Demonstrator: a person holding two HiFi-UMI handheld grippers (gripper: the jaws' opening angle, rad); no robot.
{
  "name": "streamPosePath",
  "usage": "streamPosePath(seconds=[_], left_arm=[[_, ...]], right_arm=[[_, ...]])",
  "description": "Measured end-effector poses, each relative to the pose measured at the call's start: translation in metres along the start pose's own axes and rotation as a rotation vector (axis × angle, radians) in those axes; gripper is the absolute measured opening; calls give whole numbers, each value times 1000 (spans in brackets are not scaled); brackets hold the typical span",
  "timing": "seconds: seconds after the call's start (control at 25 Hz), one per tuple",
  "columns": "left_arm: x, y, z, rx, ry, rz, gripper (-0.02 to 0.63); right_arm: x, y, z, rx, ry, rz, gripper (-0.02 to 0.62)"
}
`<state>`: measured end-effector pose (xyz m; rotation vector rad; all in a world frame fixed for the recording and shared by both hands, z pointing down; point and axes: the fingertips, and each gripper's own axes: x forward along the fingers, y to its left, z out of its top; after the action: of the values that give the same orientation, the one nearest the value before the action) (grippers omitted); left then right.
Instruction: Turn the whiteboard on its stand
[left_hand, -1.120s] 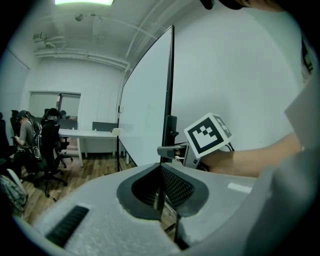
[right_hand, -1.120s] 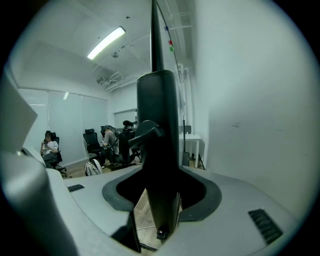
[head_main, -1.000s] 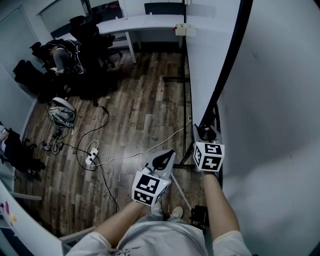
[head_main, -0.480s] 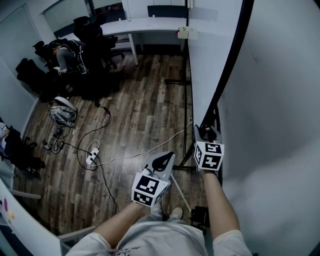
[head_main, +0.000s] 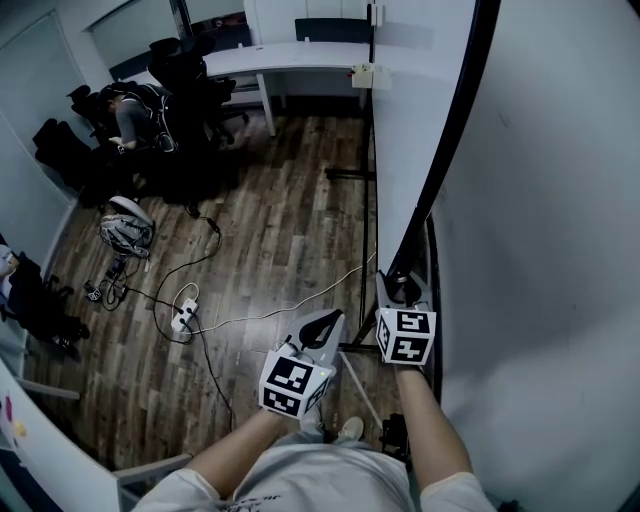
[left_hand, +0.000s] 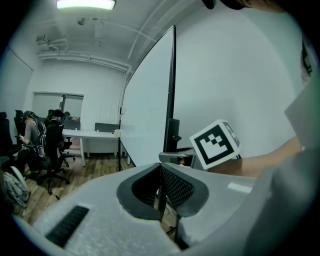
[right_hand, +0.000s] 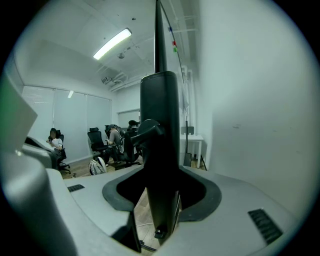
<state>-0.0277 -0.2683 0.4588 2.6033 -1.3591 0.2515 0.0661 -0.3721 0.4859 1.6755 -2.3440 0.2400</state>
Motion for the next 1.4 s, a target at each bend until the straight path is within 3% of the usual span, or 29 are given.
streamPosePath(seconds=[0.8, 1.4], left_arm=[[-58, -37, -30, -14, 33, -30, 11], [-79, -43, -33, -8, 29, -12, 11]], right_arm=[[-128, 70, -40, -18, 29, 69, 189], [-153, 80, -44, -27, 46, 83, 187]])
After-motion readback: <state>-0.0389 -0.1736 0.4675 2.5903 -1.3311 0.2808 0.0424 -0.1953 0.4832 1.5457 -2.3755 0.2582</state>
